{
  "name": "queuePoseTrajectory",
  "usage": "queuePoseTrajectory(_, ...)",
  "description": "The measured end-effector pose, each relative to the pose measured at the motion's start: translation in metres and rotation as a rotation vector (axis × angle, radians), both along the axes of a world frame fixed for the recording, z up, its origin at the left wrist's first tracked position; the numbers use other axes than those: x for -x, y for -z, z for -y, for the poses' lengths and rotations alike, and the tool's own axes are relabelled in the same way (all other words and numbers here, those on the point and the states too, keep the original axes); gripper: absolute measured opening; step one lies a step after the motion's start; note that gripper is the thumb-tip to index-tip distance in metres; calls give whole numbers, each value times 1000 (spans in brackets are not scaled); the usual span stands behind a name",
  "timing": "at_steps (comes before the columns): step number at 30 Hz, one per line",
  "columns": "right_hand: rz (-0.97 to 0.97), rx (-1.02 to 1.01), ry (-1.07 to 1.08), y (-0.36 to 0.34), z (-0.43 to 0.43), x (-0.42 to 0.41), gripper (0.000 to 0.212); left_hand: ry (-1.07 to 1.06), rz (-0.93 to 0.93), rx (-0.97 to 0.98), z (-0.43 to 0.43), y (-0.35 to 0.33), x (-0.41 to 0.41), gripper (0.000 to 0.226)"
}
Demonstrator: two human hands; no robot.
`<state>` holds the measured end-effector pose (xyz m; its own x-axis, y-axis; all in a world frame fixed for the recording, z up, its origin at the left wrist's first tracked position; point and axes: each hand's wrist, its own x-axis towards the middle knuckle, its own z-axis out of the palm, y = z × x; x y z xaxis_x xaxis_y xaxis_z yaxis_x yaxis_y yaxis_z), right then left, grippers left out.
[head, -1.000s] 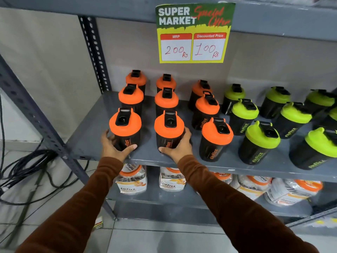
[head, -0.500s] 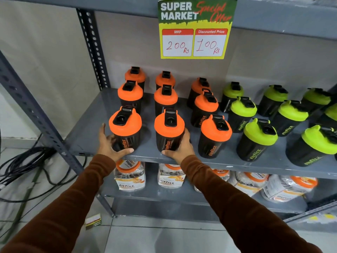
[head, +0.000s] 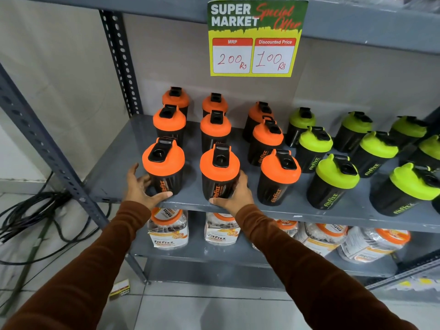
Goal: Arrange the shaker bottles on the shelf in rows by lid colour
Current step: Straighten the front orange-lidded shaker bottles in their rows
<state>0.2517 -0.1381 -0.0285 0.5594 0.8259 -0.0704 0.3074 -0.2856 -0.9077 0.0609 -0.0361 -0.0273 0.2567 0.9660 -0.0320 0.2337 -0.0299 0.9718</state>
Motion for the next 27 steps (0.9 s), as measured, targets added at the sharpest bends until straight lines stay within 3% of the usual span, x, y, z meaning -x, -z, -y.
queuePoseTrajectory(27, 1, 28, -10, -5, 2, 1, 96, -4, -8, 12, -3, 6, 1, 98)
